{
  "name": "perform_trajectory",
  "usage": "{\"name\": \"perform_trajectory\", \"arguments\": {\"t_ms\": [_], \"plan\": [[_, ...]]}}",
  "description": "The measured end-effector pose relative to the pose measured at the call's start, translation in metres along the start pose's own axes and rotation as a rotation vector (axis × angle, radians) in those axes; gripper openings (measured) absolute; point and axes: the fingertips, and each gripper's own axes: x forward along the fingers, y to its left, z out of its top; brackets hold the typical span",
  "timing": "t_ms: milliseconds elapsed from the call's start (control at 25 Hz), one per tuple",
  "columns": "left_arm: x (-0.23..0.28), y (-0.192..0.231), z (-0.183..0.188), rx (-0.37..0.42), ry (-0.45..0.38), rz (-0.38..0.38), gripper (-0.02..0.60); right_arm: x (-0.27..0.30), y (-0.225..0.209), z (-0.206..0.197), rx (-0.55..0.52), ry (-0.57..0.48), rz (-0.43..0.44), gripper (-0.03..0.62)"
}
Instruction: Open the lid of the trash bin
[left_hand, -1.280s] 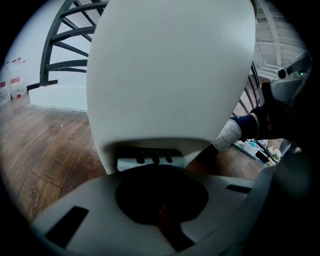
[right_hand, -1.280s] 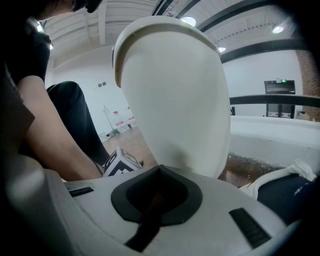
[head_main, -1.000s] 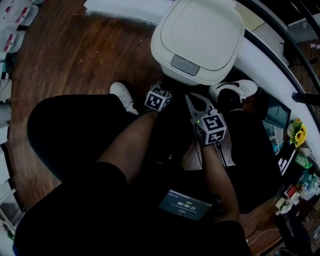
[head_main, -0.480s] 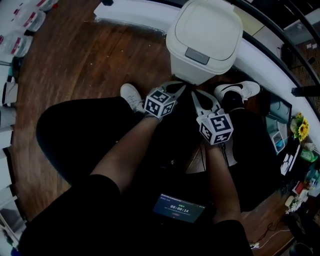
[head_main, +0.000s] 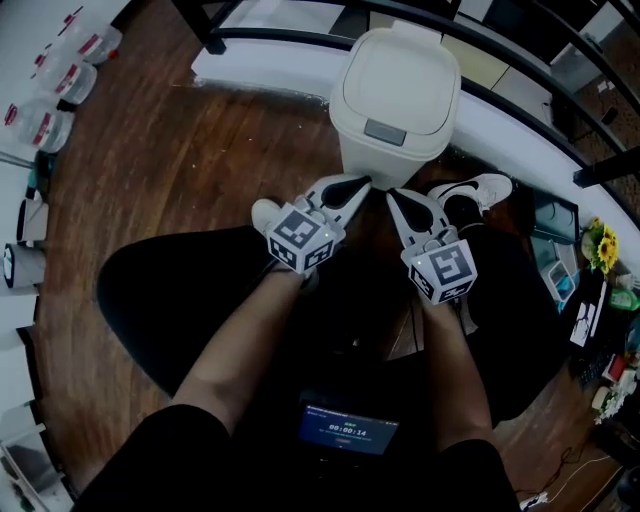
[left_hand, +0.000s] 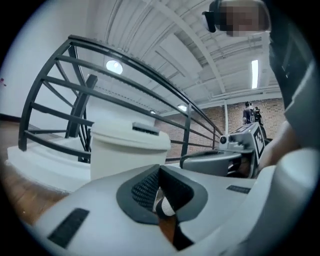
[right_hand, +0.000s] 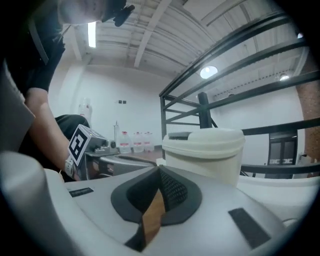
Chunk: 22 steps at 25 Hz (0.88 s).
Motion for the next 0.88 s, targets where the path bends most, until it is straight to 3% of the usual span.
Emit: {"name": "perform_trajectory", "arguments": {"t_ms": [280,880], "plan": [[-0.011,-0.026,0.041,0.066,-0.061,-0.036,0.018,-0.009,0.007,0.035,-0.015,-0.099,0.024,0.015],[-0.012,-0.035,0.058,0.086,-0.079,-0.007,0.018,-0.023,0.007,0.046,-0.004,-0.126,0.024,0.015]]}}
